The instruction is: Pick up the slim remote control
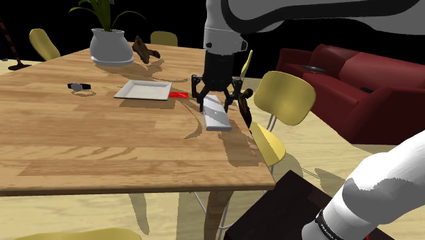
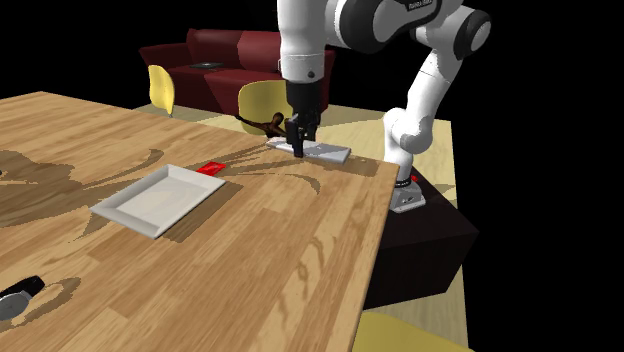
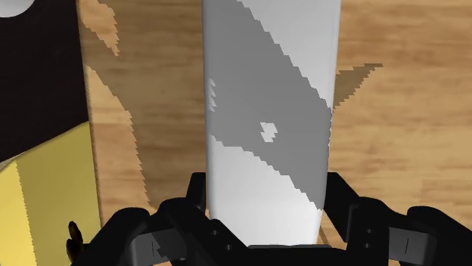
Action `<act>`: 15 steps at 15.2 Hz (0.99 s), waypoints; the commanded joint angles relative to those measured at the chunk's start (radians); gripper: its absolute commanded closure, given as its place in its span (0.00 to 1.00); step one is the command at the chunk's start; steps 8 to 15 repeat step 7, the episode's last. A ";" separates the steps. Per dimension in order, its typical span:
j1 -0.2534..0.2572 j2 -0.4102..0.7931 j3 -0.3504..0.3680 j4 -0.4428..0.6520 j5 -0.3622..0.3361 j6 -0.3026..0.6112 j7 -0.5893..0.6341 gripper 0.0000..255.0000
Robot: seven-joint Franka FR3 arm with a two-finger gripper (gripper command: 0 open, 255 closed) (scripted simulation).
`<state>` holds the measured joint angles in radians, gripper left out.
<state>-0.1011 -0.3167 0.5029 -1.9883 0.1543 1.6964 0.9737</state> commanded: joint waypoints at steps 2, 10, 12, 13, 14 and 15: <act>-0.002 0.002 -0.003 0.043 -0.003 -0.041 0.003 1.00; -0.004 0.009 -0.005 0.092 -0.007 -0.083 0.006 1.00; -0.004 0.009 -0.005 0.092 -0.007 -0.083 0.006 1.00; -0.004 0.009 -0.005 0.092 -0.007 -0.083 0.006 1.00; -0.004 0.009 -0.005 0.092 -0.007 -0.083 0.006 1.00; -0.004 0.009 -0.005 0.092 -0.007 -0.083 0.006 1.00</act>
